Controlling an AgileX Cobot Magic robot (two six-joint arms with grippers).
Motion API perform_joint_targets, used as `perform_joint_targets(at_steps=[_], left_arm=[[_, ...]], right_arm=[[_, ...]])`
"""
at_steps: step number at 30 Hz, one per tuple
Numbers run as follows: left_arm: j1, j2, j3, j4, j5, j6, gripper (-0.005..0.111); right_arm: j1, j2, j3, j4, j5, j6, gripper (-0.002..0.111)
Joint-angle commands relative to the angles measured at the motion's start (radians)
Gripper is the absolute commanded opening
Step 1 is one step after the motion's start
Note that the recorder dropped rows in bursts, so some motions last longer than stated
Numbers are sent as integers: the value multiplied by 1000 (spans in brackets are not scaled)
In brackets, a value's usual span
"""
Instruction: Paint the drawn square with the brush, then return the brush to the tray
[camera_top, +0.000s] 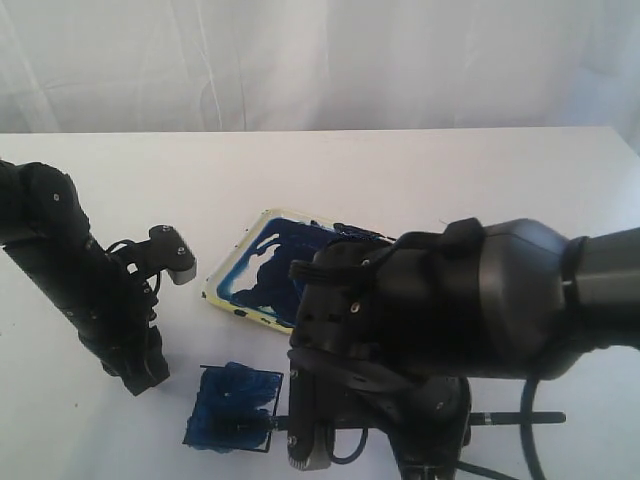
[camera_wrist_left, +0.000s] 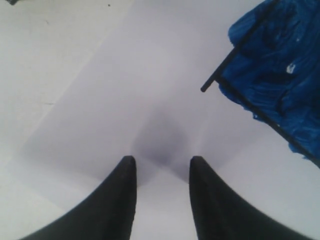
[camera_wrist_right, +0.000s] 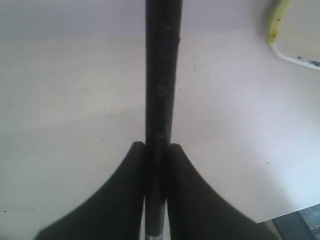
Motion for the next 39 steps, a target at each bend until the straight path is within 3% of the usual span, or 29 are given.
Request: perform_joint_targets(at_steps=[1,14,30,35,39], left_arm=[[-1,19,15,23,43,-2,42],[-1,19,15,23,46,2,42],[-1,19,15,25,43,2,42],[-1,19,15,25,43,2,42],[-1,19,15,25,43,2,42]], right_arm=[[4,40,-6,-1,11,-7,0],[4,47,-6,-142,68,140,0],[4,47,-7,-86,-54,21,0],[4,47,-7,-33,-42,-61,0],[4,47,-7,-59,11,9,0]])
